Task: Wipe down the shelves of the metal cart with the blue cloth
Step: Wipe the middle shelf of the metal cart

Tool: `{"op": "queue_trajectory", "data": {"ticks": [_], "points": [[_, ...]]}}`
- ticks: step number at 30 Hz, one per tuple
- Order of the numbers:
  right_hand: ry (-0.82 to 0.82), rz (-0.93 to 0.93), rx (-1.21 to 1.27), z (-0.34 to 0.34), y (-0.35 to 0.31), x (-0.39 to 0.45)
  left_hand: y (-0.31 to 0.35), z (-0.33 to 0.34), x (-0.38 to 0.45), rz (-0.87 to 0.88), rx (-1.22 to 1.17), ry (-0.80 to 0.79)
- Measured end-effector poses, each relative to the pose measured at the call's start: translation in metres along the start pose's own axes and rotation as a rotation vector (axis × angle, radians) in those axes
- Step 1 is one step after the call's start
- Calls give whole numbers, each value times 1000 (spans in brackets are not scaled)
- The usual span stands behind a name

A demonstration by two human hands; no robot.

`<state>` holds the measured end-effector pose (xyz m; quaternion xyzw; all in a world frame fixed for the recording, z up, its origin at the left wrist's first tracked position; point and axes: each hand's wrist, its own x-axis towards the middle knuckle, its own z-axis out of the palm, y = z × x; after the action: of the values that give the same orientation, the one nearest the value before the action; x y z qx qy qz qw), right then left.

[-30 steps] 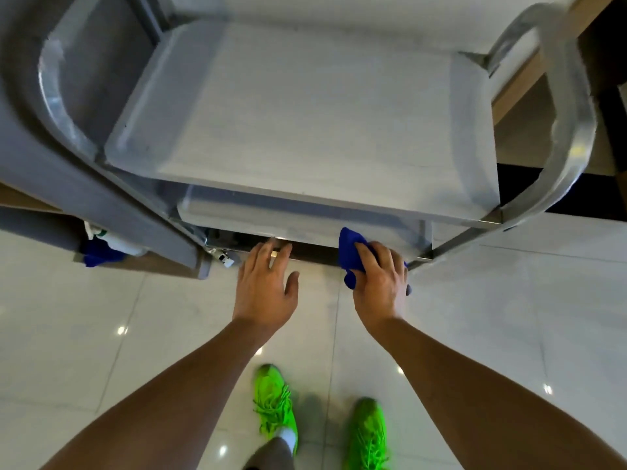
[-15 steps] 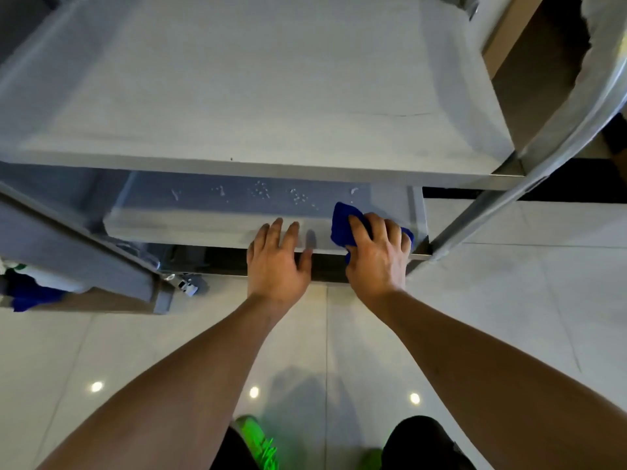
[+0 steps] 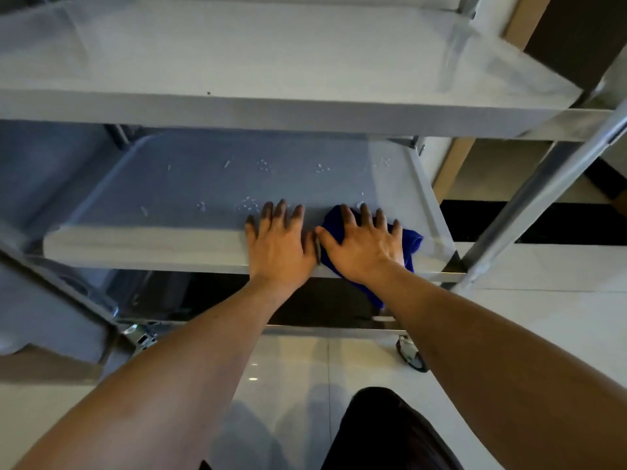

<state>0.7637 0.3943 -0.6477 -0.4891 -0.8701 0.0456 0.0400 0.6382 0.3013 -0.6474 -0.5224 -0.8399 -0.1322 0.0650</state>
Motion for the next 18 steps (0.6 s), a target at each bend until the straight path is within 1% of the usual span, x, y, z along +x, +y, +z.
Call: {"op": "queue_trajectory", "data": {"ticks": [3, 5, 8, 10, 14, 18], "points": [[-40, 25, 13, -3, 1, 10, -2, 6, 1, -31, 3, -19], [-32, 44, 7, -4, 0, 14, -3, 9, 3, -24, 24, -33], [105, 56, -11, 1, -5, 3, -1, 10, 4, -23, 35, -42], [140, 60, -17, 9, -9, -10, 0, 10, 4, -19, 48, -47], [22, 108, -27, 10, -6, 5, -1, 9, 5, -12, 63, -82], [0, 162, -22, 11, -2, 31, -1, 10, 8, -33, 88, -131]]}}
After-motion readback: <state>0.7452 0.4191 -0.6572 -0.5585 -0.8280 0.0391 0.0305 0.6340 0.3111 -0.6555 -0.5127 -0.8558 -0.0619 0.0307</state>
